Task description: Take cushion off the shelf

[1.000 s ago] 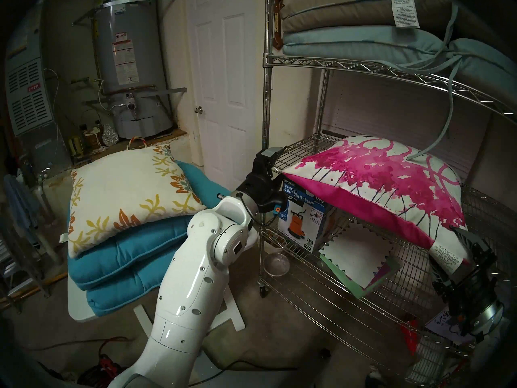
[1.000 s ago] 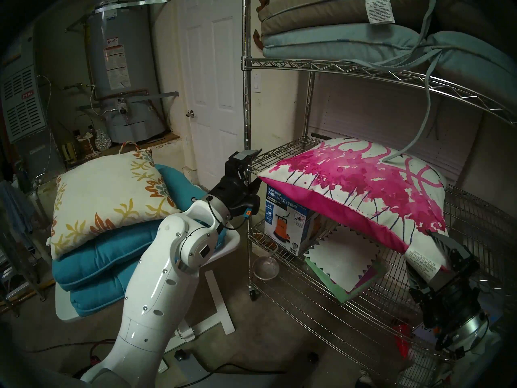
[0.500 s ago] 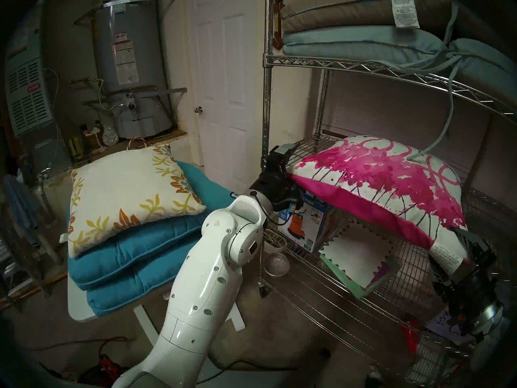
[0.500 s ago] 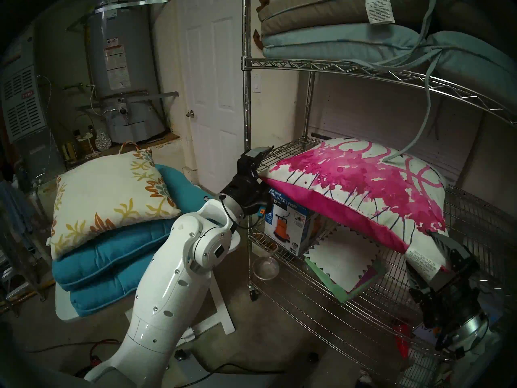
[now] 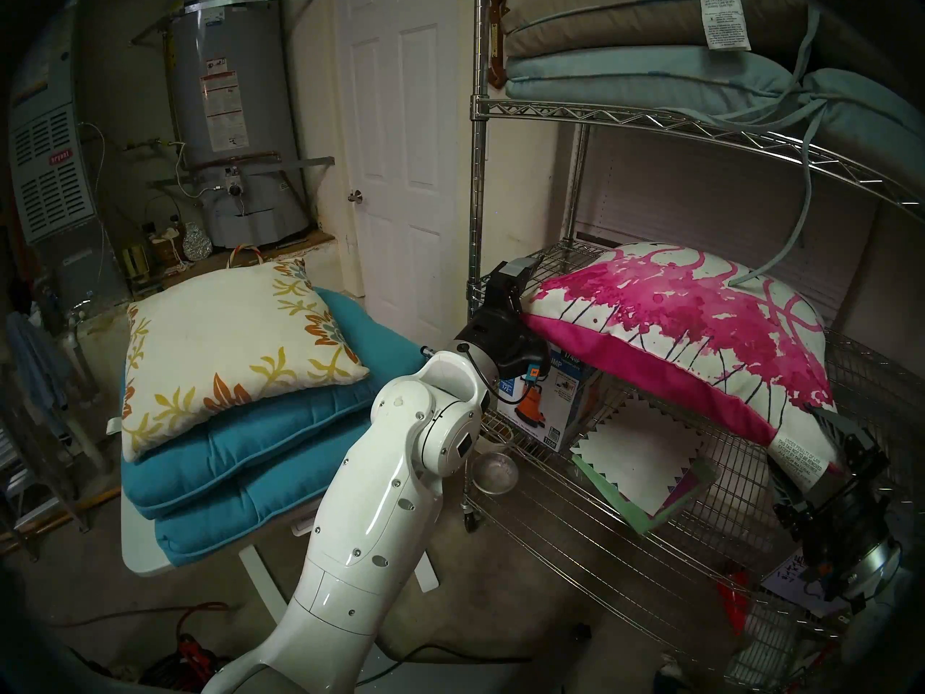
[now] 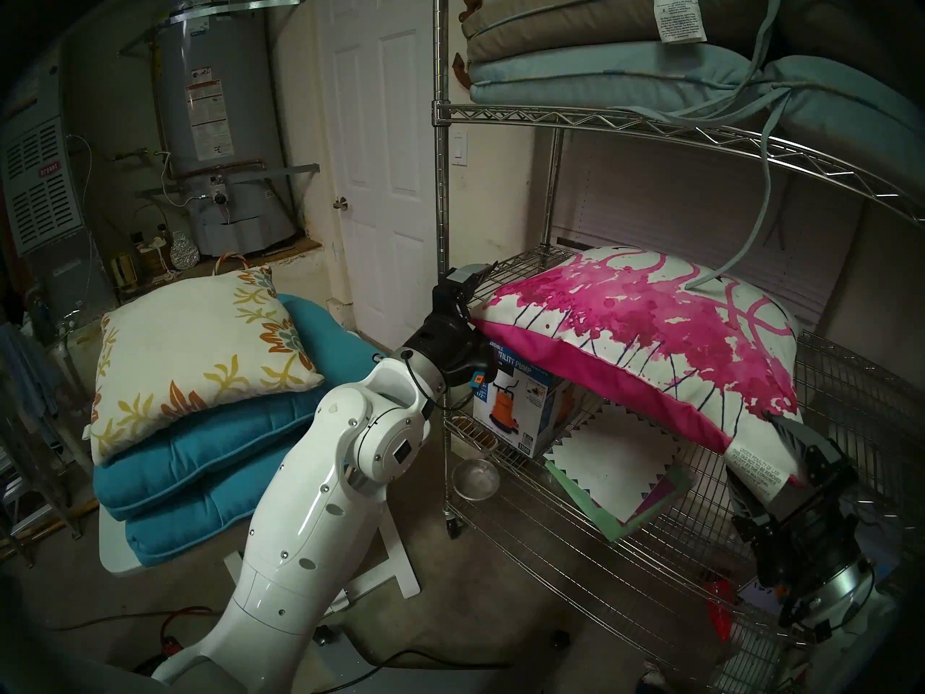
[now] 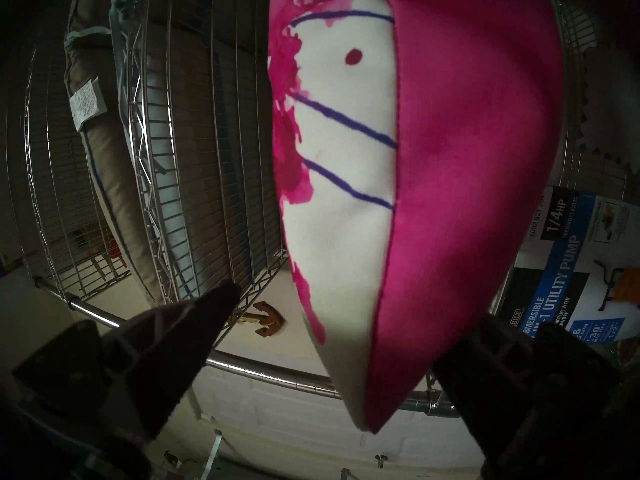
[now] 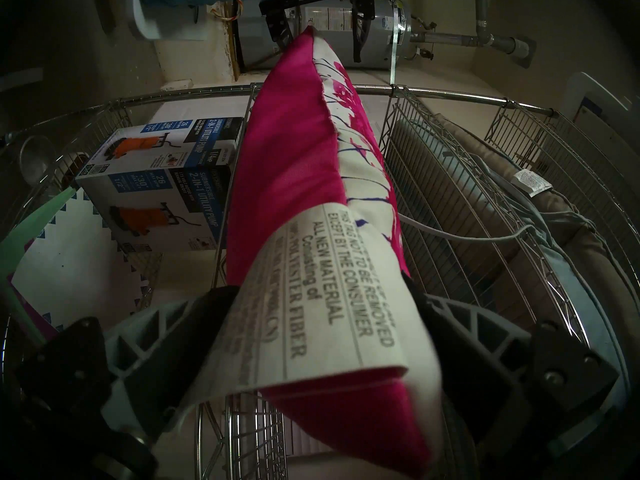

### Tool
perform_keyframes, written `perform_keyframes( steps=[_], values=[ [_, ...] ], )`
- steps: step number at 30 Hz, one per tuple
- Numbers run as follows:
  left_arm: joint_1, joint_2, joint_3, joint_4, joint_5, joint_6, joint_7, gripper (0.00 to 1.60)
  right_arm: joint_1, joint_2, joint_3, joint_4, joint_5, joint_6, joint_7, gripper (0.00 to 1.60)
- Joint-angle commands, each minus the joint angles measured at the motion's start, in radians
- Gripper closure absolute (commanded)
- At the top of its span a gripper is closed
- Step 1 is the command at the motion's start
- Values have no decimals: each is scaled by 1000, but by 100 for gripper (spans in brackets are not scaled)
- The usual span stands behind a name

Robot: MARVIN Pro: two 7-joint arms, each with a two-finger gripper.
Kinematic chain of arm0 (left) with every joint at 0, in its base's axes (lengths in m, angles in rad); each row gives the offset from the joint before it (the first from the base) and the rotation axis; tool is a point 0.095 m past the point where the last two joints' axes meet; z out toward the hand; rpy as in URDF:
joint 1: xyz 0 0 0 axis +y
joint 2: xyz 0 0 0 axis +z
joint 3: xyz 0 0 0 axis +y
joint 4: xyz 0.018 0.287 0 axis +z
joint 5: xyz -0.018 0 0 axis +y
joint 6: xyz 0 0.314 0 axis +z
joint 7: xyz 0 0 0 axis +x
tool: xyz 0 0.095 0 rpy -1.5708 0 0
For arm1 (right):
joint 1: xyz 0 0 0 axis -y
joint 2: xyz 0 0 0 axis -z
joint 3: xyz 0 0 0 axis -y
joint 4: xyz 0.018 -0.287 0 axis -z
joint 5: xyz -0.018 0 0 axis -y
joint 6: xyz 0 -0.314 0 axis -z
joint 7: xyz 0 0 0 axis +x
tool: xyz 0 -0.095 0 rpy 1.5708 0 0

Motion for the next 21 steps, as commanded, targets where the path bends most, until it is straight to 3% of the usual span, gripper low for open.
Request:
perform_keyframes(
  steps=[1,21],
  values=[
    [6,-4,4,-47,-20,5,-77,0,2,1,1,-16,-1,-1,-1,0],
    [0,41,26,-68,-10,-25,-181,0,6,-4,2,-16,-1,-5,4,0]
  ],
)
